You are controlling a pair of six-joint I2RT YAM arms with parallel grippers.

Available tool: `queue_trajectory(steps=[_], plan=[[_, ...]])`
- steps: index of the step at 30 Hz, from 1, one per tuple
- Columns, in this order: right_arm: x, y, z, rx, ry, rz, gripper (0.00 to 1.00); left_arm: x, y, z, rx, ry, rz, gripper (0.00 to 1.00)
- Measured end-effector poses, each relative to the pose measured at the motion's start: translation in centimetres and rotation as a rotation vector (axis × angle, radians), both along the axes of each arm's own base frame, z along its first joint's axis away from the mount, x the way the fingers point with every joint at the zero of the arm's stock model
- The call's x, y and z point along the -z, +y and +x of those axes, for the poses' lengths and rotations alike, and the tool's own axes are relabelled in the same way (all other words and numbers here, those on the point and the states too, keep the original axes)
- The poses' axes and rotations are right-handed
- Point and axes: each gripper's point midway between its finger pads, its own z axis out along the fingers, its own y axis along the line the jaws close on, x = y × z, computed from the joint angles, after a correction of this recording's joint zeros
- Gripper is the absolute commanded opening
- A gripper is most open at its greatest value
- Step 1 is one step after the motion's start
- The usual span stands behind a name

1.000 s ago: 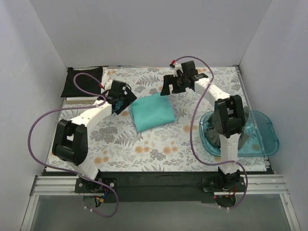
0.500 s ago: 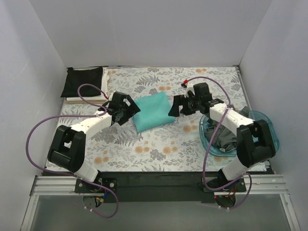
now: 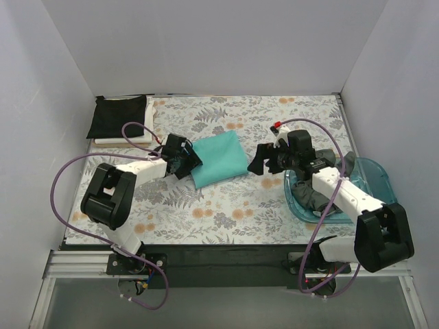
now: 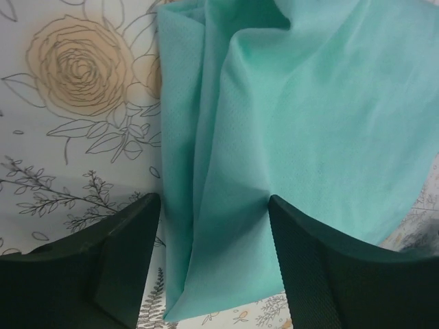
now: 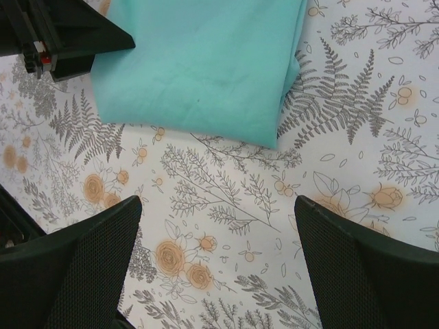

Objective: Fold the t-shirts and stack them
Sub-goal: Fold the tshirt

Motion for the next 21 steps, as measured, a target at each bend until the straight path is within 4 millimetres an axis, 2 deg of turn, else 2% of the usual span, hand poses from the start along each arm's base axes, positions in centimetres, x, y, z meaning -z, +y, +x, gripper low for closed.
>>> queue_trajectory(steps=[4, 9, 13, 15, 21], plan=[[0.1, -0.7, -0.8, 0.022, -0.011, -0.008, 0.98, 0.3, -0.6, 0.5, 0.010, -0.007, -0.017, 0.56], [-0.3, -1.2, -1.0, 0.038, -0.038, -0.012, 0.98, 0.6, -0.9, 1.1, 0.009, -0.009, -0.024, 0.40], [0.3, -1.4, -1.2, 0.040, -0.034, -0.027, 0.98, 1.1, -1.0, 1.8, 0.006, -0.001, -0.012, 0.20], [0.7, -1.6, -1.3, 0.043, -0.031, -0.038, 0.98, 1.4, -1.0, 2.0, 0.008, 0.003, -0.001, 0.02], [1.1, -2.0, -1.3, 0.050, -0.034, -0.057, 0.98, 1.5, -1.3, 3.5, 0.040, 0.005, 0.043, 0.00]])
